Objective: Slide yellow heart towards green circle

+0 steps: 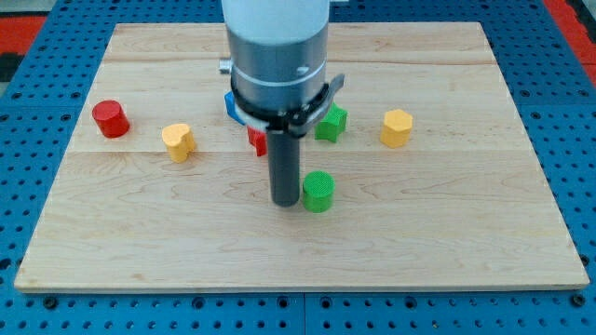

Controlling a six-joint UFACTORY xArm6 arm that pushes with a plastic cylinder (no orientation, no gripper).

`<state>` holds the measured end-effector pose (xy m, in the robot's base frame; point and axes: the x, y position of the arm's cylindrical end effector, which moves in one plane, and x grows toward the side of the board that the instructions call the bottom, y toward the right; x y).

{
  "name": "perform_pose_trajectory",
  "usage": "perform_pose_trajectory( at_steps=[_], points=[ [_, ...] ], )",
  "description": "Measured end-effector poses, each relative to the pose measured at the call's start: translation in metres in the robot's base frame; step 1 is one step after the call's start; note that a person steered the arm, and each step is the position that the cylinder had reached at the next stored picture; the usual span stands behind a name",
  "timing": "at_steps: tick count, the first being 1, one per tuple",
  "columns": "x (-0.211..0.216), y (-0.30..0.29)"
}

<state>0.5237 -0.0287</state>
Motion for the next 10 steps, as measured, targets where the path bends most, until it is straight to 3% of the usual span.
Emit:
perform_pose_trajectory(
  at_steps=[1,4,6,9,10],
  points=[
    [0.008,-0.071],
    [-0.085,-0.159],
    [-0.097,-0.123],
    [-0.054,-0.067],
    [-0.074,-0.092]
  ],
)
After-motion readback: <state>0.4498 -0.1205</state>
